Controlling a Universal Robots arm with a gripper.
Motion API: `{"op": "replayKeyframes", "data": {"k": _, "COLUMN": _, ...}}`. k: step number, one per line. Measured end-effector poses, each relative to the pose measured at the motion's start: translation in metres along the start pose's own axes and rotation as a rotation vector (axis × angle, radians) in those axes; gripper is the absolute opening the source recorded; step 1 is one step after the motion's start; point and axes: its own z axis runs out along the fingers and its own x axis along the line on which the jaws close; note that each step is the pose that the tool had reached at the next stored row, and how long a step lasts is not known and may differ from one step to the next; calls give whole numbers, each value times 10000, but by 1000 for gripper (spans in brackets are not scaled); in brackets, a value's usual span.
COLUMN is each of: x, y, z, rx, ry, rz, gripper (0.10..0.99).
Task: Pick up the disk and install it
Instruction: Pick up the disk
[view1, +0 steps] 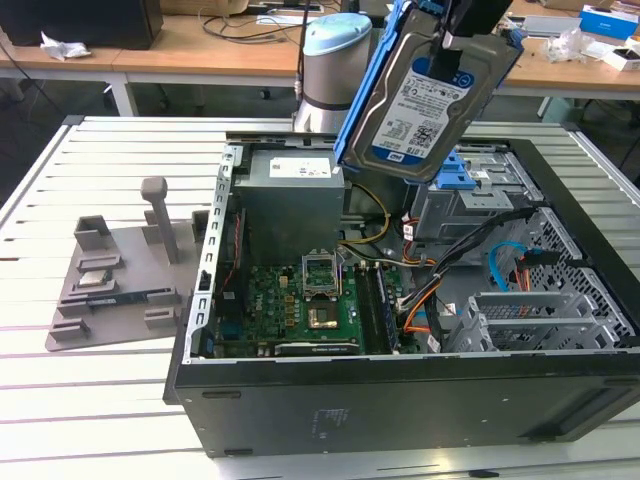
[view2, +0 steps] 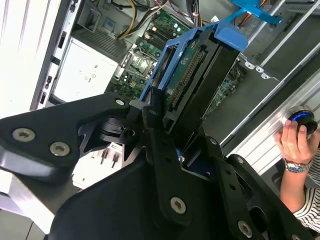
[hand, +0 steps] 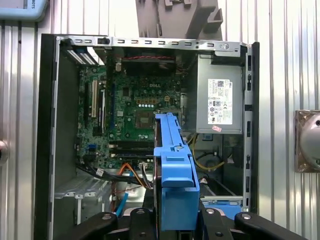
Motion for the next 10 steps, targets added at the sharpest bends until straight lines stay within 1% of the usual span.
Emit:
{"op": "replayKeyframes", "data": {"k": 2, "x": 74, "y": 0, "z": -1, "rx": 0, "ry": 1, "rz": 0, "gripper": 365}}
{"op": "replayKeyframes", "data": {"k": 3, "x": 130, "y": 1, "z": 0, "rx": 0, "ry": 0, "rz": 0, "gripper": 365}}
{"op": "replayKeyframes", "data": {"k": 4, "x": 159, "y": 1, "z": -1, "rx": 0, "ry": 0, "rz": 0, "gripper": 365}}
{"op": "replayKeyframes", "data": {"k": 5, "x": 212, "y": 1, "z": -1, "rx": 0, "ry": 1, "rz": 0, "gripper": 365}}
{"op": "replayKeyframes", "data": {"k": 10, "x": 325, "y": 2, "z": -1, "rx": 0, "ry": 0, "rz": 0, "gripper": 365}}
